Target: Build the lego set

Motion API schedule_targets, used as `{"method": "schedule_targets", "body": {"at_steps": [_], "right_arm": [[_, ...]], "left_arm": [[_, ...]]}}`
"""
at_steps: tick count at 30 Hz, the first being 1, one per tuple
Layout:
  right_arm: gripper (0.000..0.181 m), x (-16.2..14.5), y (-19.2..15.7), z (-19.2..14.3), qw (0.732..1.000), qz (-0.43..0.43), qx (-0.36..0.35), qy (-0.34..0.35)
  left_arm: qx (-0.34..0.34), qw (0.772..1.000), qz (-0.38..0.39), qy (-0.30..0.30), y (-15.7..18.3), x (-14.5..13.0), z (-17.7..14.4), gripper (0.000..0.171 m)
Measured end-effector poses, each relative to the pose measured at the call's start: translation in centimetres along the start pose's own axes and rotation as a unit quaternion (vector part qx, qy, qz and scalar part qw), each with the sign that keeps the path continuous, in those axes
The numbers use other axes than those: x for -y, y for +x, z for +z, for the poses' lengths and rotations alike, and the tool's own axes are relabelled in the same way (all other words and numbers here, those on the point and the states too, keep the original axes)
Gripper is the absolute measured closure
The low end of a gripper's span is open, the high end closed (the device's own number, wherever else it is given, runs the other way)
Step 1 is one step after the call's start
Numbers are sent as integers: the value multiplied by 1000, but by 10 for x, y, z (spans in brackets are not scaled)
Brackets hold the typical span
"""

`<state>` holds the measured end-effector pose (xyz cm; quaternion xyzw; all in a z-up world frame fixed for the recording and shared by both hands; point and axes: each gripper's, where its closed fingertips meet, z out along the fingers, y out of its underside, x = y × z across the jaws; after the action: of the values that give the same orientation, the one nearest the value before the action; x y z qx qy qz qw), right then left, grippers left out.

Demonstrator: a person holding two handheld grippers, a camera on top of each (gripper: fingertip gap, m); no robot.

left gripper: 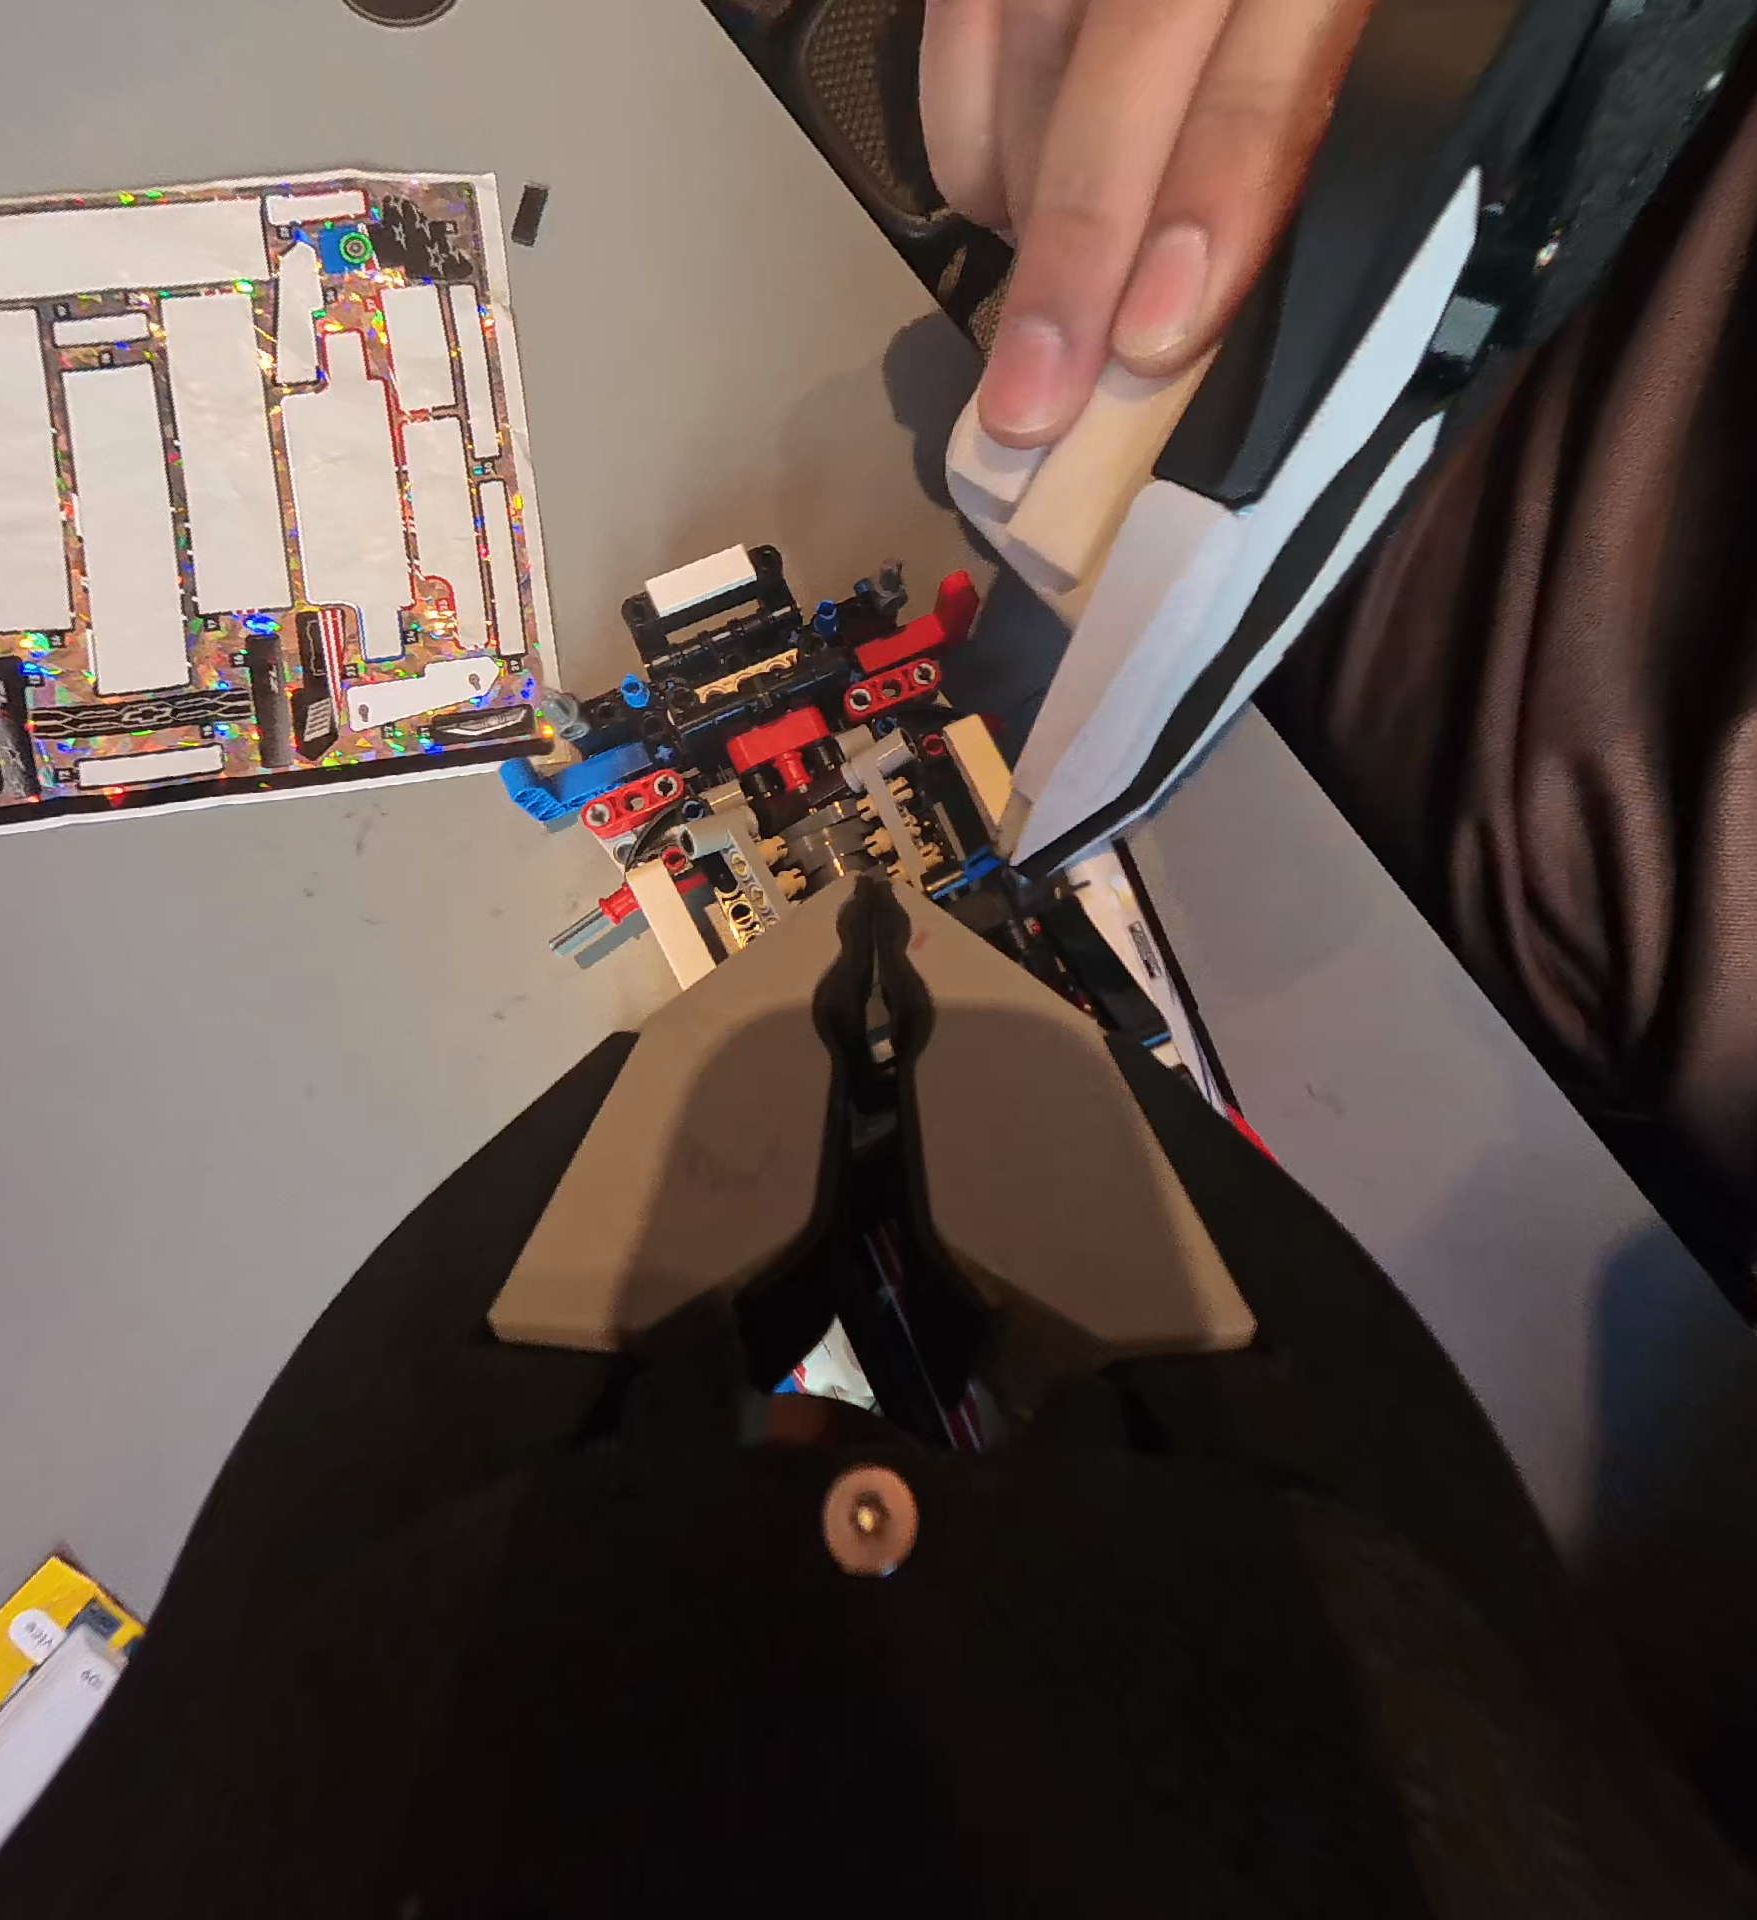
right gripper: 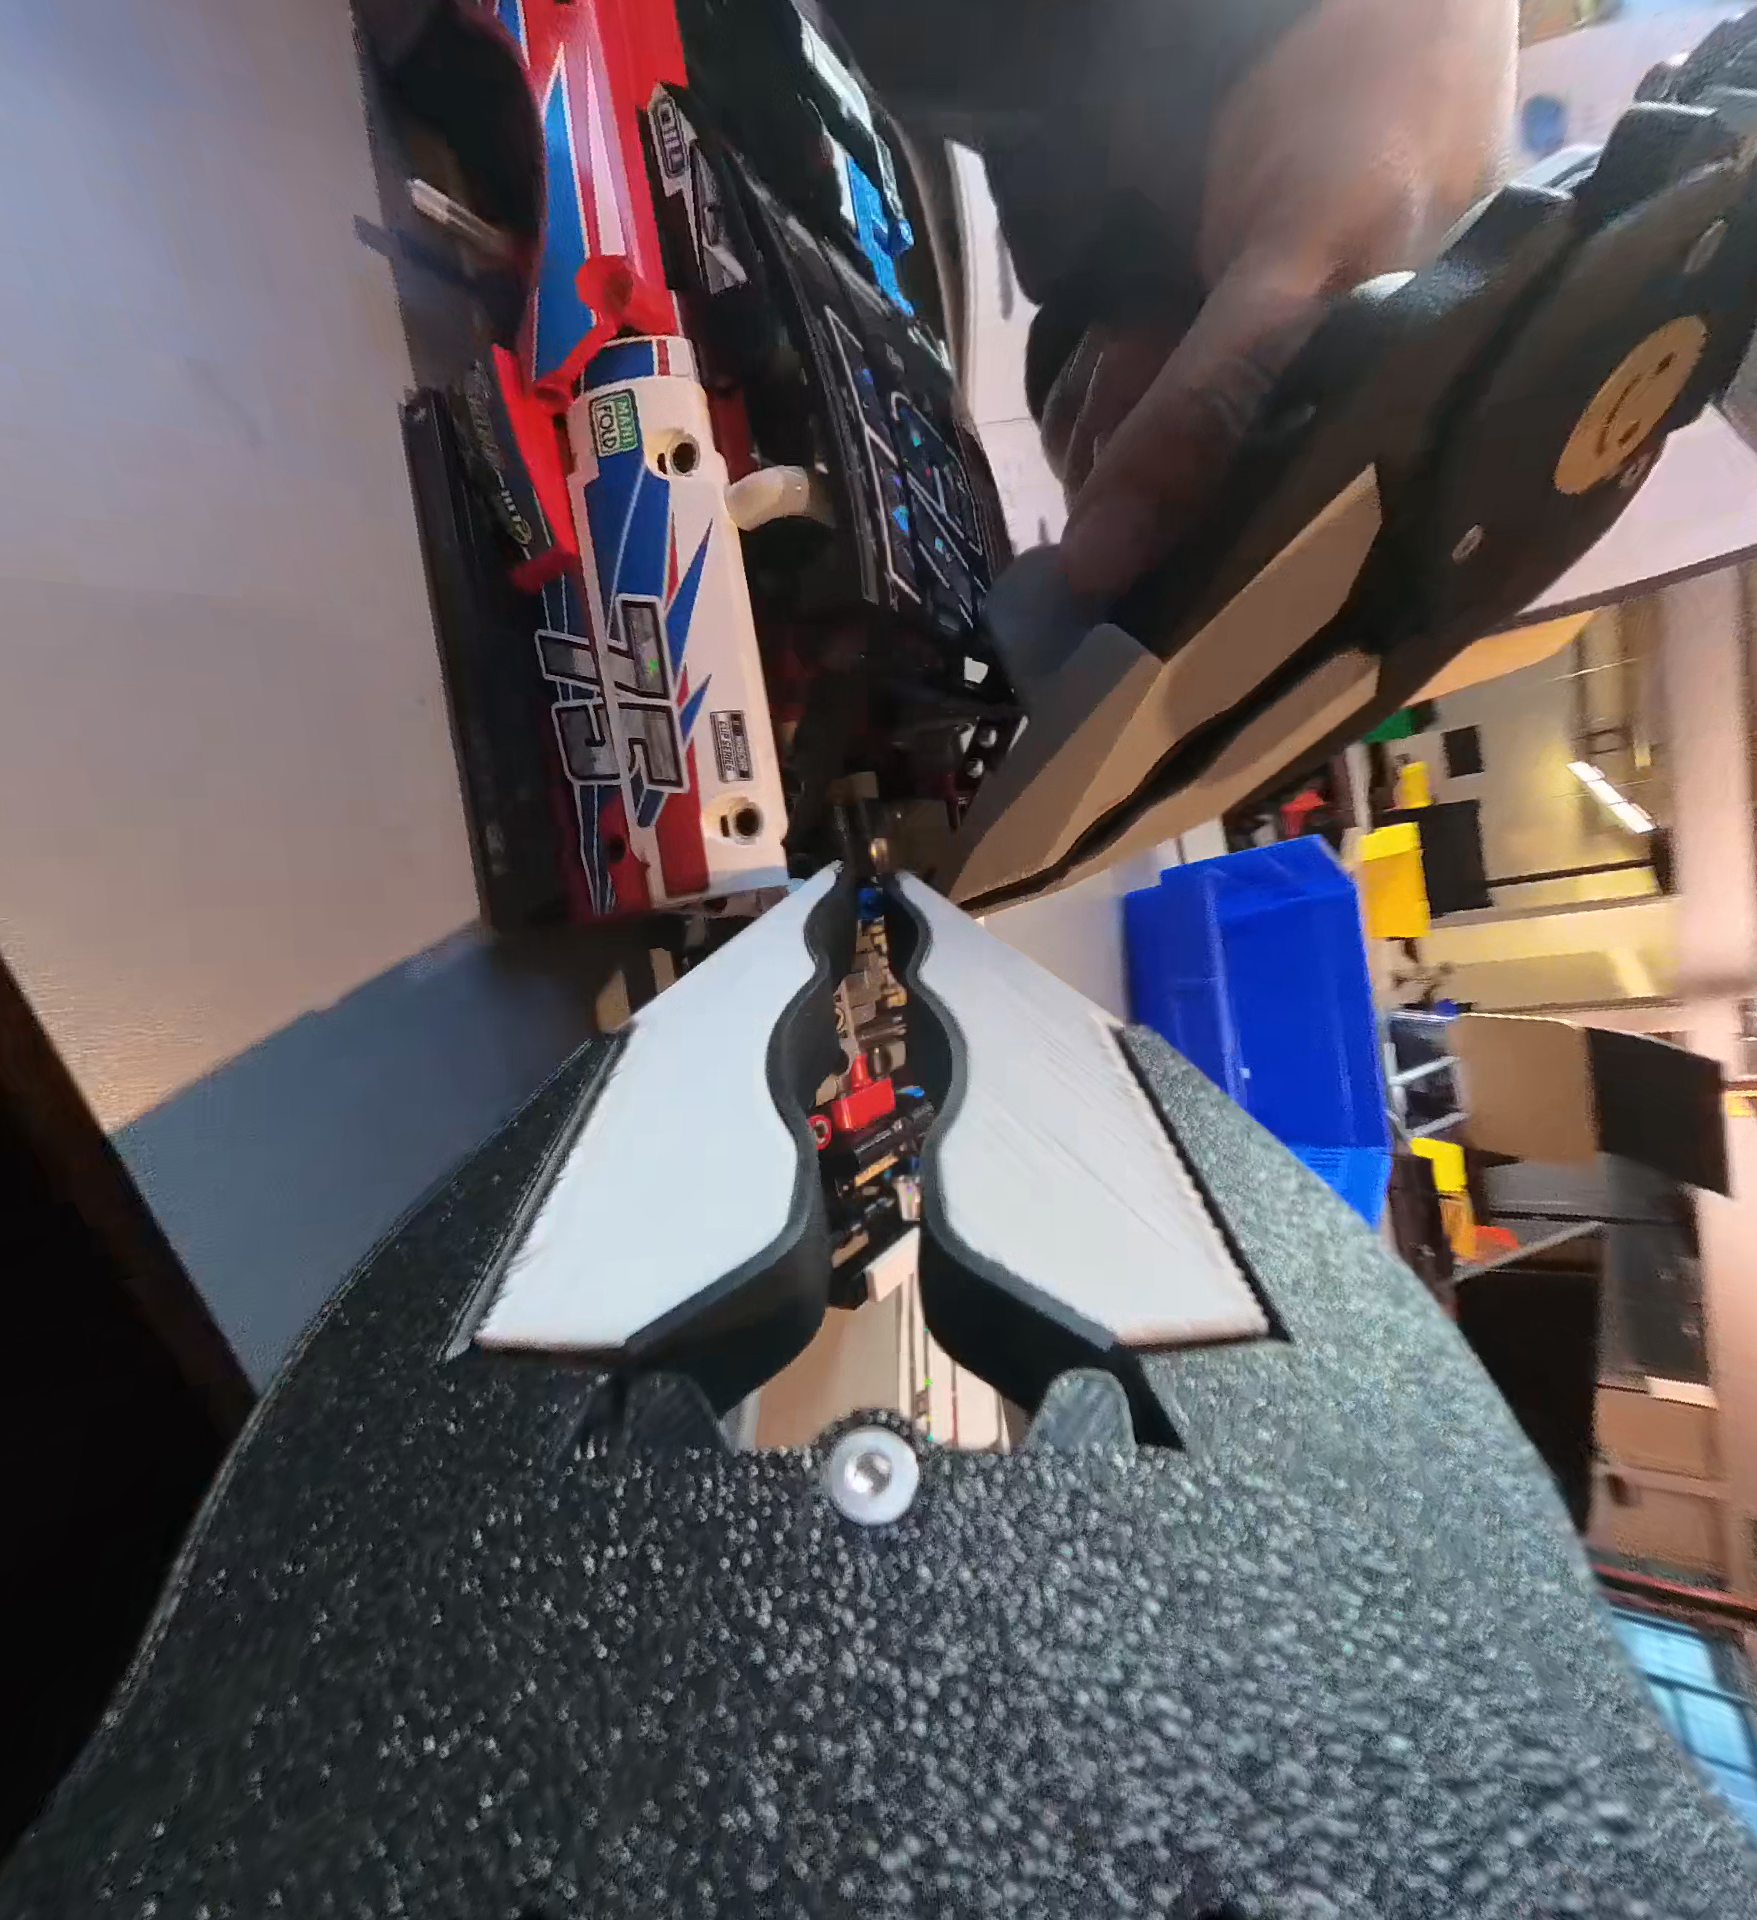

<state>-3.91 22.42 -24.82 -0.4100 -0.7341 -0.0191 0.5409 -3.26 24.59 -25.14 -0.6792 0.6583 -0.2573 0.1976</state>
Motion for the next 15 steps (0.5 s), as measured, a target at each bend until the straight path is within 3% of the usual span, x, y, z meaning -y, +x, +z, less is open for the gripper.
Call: {"method": "schedule_targets", "body": {"at_steps": [15], "right_arm": [[177, -2, 15, 7, 995, -59, -76, 25]], "left_arm": [[-1, 999, -20, 30, -5, 3, -3, 171]]}}
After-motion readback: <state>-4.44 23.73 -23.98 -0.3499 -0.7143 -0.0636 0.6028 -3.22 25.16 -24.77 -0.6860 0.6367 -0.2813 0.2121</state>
